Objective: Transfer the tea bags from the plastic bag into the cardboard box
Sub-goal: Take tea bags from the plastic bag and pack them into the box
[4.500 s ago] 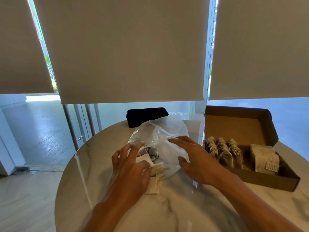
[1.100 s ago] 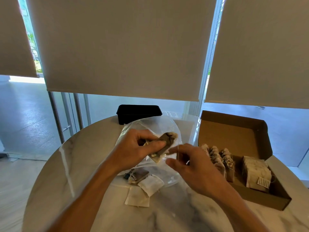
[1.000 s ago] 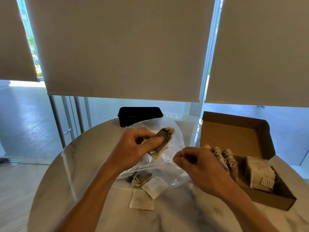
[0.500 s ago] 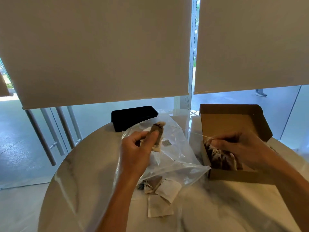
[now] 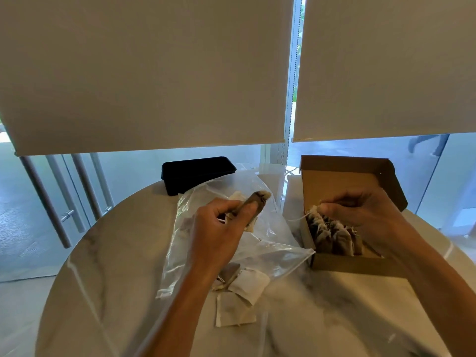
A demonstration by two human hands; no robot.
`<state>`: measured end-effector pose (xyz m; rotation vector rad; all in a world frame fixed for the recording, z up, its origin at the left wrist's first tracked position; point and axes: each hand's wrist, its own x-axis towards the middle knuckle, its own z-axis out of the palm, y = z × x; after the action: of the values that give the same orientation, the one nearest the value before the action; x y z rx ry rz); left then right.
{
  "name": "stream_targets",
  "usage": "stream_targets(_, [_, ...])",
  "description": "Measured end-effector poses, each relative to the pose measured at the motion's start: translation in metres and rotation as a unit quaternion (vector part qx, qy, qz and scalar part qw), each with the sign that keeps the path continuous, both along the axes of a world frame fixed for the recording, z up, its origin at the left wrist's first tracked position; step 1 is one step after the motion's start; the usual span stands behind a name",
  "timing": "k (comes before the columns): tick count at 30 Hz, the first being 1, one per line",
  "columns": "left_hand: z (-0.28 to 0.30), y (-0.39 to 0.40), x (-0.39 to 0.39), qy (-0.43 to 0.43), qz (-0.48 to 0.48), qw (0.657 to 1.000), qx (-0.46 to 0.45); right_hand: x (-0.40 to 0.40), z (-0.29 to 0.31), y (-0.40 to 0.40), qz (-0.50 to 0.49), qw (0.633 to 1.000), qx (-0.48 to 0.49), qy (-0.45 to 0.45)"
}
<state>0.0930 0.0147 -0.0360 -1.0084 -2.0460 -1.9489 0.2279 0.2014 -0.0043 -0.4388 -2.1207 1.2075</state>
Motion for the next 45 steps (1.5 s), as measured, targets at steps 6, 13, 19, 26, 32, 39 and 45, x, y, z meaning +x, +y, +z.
stream_targets(6, [0.000, 0.010, 0.015, 0.032, -0.010, 0.999, -0.012, -0.001, 0.001, -0.024, 0.098, 0.985, -0.135, 0.050])
stream_targets(13, [-0.004, 0.017, 0.019, 0.087, -0.029, 0.995, -0.024, -0.009, -0.007, -0.035, 0.179, 0.957, -0.215, 0.071])
stream_targets(19, [-0.007, 0.019, 0.016, 0.116, -0.041, 0.991, -0.053, -0.007, -0.008, -0.030, 0.158, 0.969, -0.186, 0.033])
stream_targets(26, [-0.009, 0.020, 0.015, 0.073, -0.007, 0.996, -0.045, 0.016, 0.011, 0.017, -0.022, 0.998, 0.040, 0.030])
stream_targets(32, [-0.012, 0.021, 0.015, 0.101, 0.013, 0.991, -0.083, 0.042, 0.004, 0.074, -0.049, 0.984, 0.106, -0.135])
stream_targets(39, [-0.011, 0.020, 0.015, 0.104, 0.019, 0.991, -0.083, 0.040, -0.011, 0.092, 0.001, 0.961, 0.099, -0.259])
stream_targets(45, [-0.011, 0.020, 0.017, 0.109, 0.024, 0.989, -0.096, 0.023, -0.025, 0.089, 0.007, 0.957, 0.107, -0.271])
